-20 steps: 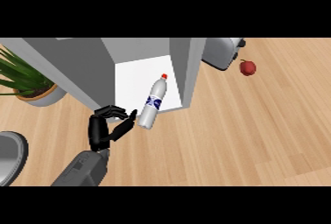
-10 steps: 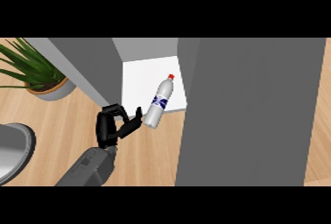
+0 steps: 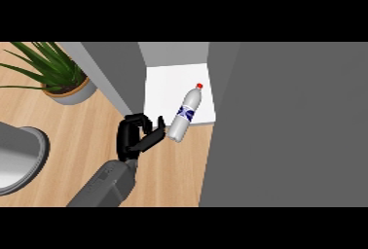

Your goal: Pick up the bottled water, place it into the cabinet and close the cabinet

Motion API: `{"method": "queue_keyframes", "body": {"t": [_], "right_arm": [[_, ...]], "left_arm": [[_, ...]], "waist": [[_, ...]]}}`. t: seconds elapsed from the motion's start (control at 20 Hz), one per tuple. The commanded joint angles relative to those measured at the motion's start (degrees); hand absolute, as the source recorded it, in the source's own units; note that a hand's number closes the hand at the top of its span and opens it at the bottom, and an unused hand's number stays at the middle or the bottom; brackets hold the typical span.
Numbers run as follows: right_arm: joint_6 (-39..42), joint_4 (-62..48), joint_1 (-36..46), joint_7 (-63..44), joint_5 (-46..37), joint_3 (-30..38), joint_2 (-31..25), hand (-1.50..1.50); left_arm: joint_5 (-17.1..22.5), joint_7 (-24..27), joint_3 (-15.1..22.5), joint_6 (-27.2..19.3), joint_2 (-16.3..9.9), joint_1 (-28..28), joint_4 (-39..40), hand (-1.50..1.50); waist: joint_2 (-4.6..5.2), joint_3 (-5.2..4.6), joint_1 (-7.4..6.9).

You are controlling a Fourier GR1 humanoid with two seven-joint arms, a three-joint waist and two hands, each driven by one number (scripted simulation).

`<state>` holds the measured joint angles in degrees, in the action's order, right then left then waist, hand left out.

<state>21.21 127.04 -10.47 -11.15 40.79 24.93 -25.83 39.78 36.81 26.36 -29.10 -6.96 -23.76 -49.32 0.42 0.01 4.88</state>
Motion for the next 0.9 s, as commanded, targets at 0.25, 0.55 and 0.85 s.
{"method": "queue_keyframes", "body": {"t": [0.25, 0.55, 0.85], "right_arm": [[0.9, 9.7, -6.9, -4.2, 4.4, 2.5, 0.5, 1.50], [-1.0, 19.0, -9.5, -8.7, 7.9, 1.4, 1.2, 1.50], [-0.5, 19.6, -10.4, -8.1, 4.8, -0.4, 2.9, 1.50]], "left_arm": [[0.9, 0.6, 2.6, 16.6, 4.1, -4.1, -4.6, 1.50], [0.4, 2.6, 1.7, 23.7, 1.2, 0.9, -6.6, 1.50], [-1.5, -0.4, 4.5, 24.8, -4.6, 11.0, -17.8, -1.50]], "waist": [[-0.67, -0.04, -3.48], [-0.69, -0.09, -3.89], [-0.82, -0.04, -4.47]]}}
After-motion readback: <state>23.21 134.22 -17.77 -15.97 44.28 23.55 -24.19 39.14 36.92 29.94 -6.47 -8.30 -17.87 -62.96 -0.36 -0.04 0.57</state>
